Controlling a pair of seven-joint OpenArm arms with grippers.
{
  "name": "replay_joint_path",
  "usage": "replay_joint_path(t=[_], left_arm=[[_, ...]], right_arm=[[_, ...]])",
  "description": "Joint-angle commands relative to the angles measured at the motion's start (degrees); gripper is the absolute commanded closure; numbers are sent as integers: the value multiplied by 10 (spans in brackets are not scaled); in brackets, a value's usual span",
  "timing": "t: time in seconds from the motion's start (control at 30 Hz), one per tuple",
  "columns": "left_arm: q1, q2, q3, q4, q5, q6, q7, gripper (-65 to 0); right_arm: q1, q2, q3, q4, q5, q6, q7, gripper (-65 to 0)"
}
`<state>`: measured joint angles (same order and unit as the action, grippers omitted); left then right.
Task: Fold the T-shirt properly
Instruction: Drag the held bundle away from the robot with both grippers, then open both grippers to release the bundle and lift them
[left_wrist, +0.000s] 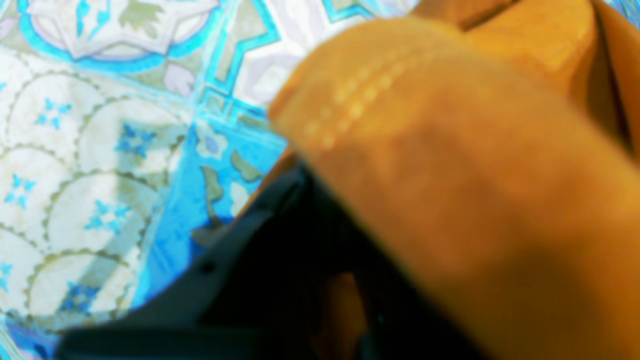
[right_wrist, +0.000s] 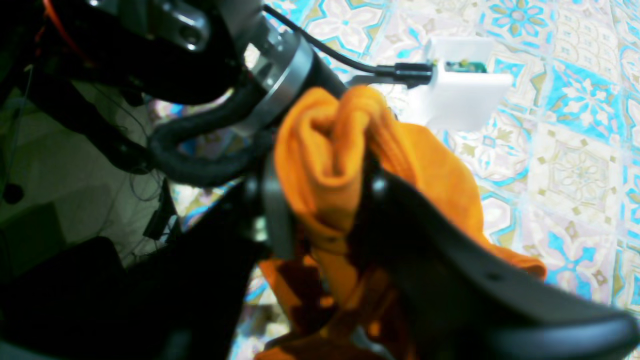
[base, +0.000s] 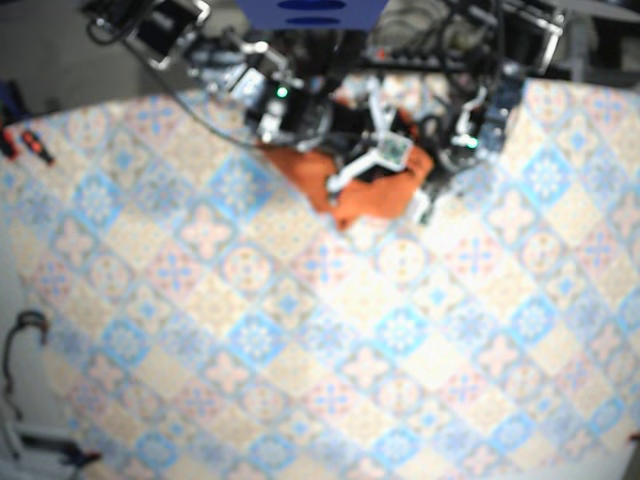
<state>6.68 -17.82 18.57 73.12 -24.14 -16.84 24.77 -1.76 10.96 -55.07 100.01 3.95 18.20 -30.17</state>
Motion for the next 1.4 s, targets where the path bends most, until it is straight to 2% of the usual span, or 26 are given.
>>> replay_joint_path(t=[0.0, 0.17, 0.23, 0.33, 0.53, 1.37], left_arm=[[8, -9, 1, -10, 43, 37, 68, -113], [8, -10, 1, -10, 43, 37, 68, -267], [8, -11, 1, -9, 42, 37, 68, -310], [15, -16, -1, 12, 42, 37, 68, -338], [41, -27, -1, 89, 44, 38, 84, -340], [58, -42, -31, 186, 42, 38, 85, -339]], right_arm=[[7, -5, 3, 9, 6, 0, 13, -256], [7, -5, 3, 9, 6, 0, 13, -327], [7, -5, 3, 10, 6, 0, 14, -333], [7, -5, 3, 11, 6, 0, 14, -333], [7, -5, 3, 11, 6, 0, 15, -333], [7, -5, 4, 10, 6, 0, 14, -333]])
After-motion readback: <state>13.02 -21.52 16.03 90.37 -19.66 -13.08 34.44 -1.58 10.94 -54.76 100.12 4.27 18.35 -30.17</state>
